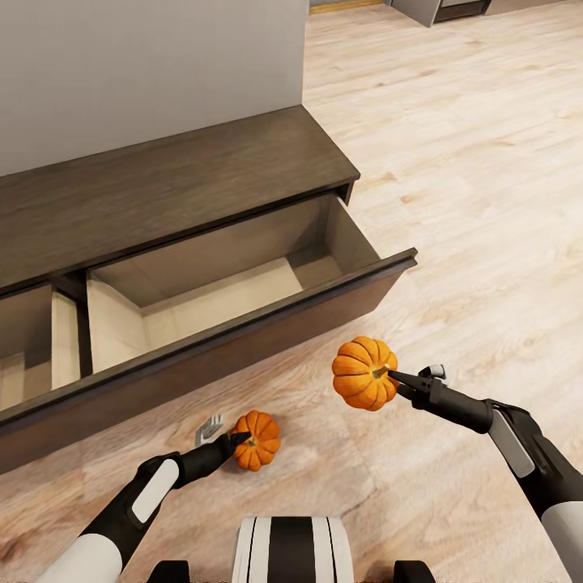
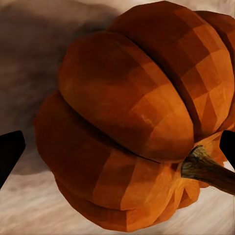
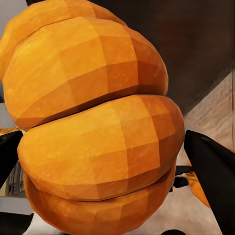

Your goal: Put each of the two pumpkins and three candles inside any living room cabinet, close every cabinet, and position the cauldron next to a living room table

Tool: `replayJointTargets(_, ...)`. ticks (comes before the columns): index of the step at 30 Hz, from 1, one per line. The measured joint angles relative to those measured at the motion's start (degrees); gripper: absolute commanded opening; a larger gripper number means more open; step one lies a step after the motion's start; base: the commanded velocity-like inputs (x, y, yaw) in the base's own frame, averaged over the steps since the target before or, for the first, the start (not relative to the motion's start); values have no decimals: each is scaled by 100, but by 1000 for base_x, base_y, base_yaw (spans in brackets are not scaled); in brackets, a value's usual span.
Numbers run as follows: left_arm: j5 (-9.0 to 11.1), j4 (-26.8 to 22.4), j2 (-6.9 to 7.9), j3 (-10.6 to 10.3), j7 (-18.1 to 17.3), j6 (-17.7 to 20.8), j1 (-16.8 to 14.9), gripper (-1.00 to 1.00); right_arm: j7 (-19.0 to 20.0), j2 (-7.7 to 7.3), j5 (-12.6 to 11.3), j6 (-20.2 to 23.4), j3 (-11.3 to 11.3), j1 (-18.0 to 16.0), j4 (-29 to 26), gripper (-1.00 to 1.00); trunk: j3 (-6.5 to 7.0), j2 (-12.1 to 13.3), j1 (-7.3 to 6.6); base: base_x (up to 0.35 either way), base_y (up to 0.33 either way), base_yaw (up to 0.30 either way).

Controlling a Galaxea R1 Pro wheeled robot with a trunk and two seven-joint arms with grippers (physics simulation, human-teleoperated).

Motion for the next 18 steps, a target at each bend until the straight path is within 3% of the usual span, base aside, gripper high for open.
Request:
replayJointTargets(2,143,-13,-1,0,-21,23,-2,100,0,0,-4,3,-1,0,-1,-100,-44,-3,4,0,0,0)
replayJointTargets(16,134,-57,-5,-12,-19,23,-1,100,3,0,-15,11,-8,-1,-1,-100,-67,-5,6,0,0,0)
replayJointTargets(17,132,-59,-3,-10,-18,22,-1,-100,3,0,-15,11,-8,-1,-1,-100,-67,-5,6,0,0,0)
replayJointTargets(18,132,-57,-2,-10,-21,23,-1,-100,3,0,-15,10,-8,-1,-1,-100,-67,-5,6,0,0,0)
